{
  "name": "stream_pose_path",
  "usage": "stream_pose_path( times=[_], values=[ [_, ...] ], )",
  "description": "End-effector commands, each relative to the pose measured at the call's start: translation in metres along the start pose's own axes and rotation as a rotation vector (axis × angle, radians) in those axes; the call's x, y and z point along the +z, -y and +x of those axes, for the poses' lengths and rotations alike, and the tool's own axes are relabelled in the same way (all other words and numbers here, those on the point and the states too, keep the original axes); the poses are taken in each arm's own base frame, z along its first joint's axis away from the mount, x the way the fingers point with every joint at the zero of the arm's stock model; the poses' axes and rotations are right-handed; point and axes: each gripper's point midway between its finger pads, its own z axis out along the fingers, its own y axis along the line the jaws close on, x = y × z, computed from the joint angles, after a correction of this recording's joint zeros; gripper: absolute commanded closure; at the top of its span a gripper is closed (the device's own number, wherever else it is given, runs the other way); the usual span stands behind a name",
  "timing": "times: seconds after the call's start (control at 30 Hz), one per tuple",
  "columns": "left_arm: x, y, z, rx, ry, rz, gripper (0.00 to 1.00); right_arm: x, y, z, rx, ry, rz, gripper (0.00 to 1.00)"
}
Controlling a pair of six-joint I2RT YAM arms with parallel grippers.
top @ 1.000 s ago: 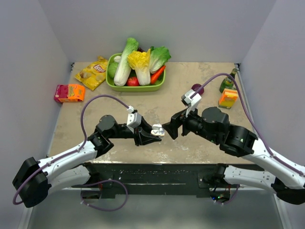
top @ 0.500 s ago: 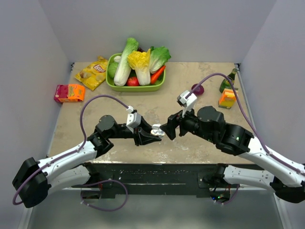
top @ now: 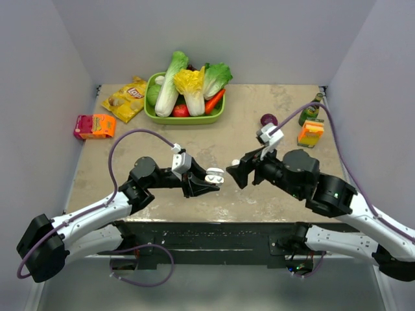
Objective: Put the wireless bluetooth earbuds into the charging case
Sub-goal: Close the charging case, then place the charging case at the center of the board.
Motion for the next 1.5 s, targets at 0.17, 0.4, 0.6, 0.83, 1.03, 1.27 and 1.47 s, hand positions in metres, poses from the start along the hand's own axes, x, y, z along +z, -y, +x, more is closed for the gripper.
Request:
stream_pose_path(
  times=[0.17, 0.4, 0.6, 0.83, 1.03, 1.27, 1.47],
  values=[
    [-0.002, 0.000, -0.008, 0.065, 0.043, -0.015, 1.00, 0.018, 0.017, -0.016, 0.056, 0.006, 0.161, 0.34],
    [-0.001, -0.002, -0.006, 0.085, 0.042, -0.029, 1.00, 0.035, -0.001, -0.010, 0.028, -0.038, 0.078, 0.47],
    [-0.001, -0.004, -0.008, 0.095, 0.051, -0.046, 1.00, 0.039, -0.014, -0.005, 0.009, -0.060, 0.003, 0.48],
    [0.000, -0.008, -0.008, 0.091, 0.053, -0.066, 1.00, 0.033, -0.024, 0.001, 0.005, -0.079, -0.065, 0.49],
    [0.001, -0.019, -0.009, 0.074, 0.053, -0.122, 1.00, 0.029, -0.002, 0.001, 0.044, -0.057, 0.059, 0.43],
    [-0.024, -0.116, 0.026, -0.134, -0.020, -0.648, 1.00, 0.006, 0.050, 0.001, 0.157, 0.141, 0.285, 0.32],
    [-0.051, -0.179, 0.097, -0.450, -0.195, -0.928, 1.00, 0.032, 0.046, 0.051, 0.154, -0.012, 0.280, 0.31]
  ],
)
